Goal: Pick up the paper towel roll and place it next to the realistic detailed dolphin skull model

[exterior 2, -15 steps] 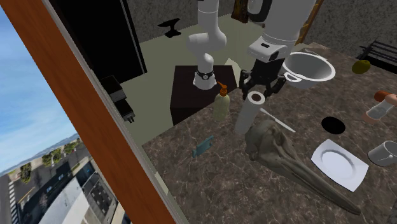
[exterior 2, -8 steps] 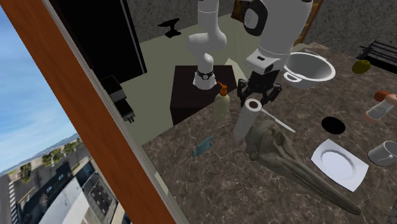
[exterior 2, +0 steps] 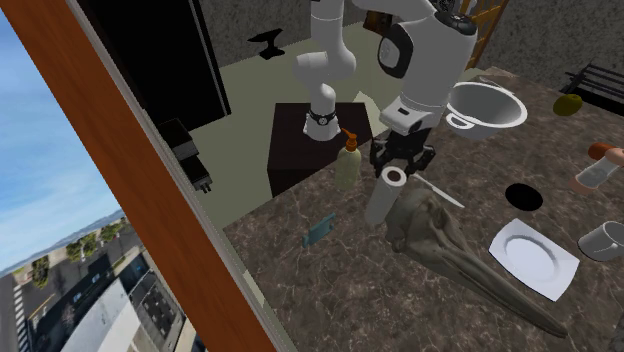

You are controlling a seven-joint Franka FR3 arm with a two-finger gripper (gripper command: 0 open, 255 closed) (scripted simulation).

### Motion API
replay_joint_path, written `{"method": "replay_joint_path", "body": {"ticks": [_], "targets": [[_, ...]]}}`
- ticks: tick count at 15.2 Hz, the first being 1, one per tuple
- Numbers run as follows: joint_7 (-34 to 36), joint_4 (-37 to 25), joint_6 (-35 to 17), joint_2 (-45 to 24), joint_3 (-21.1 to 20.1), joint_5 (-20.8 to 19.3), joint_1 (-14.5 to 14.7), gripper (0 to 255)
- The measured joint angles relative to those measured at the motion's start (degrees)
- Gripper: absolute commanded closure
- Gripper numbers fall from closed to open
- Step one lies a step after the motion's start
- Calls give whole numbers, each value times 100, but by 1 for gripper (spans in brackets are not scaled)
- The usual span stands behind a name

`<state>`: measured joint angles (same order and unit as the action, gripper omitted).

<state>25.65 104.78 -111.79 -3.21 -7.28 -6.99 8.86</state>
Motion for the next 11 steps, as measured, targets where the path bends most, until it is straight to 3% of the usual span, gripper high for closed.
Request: {"method": "replay_joint_path", "body": {"ticks": [11], "targets": [[123,610,-805,-202,7,-80,2,255]]}}
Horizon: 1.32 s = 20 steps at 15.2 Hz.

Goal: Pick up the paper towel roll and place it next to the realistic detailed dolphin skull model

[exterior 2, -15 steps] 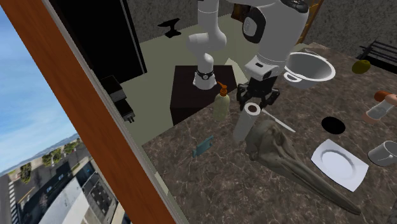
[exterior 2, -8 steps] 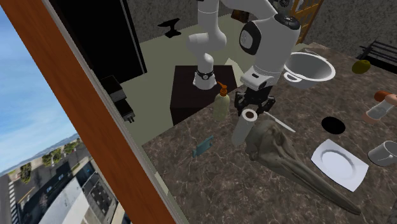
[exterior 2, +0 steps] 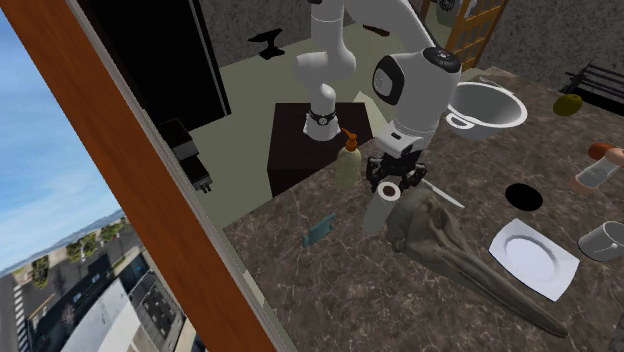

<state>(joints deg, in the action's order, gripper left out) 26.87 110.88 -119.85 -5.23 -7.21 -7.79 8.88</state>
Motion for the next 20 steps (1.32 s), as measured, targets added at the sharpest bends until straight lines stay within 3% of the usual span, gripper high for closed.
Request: {"method": "replay_joint_path", "body": {"ticks": [9,10,16,20], "targets": [[33,197,-282,-85,10,-33,-5,255],[33,198,-283,-86,10,-33,-5,0],[34,198,-284,-87,8,-32,-4,0],[-21,-140,241,109,-13,32,11,0]]}}
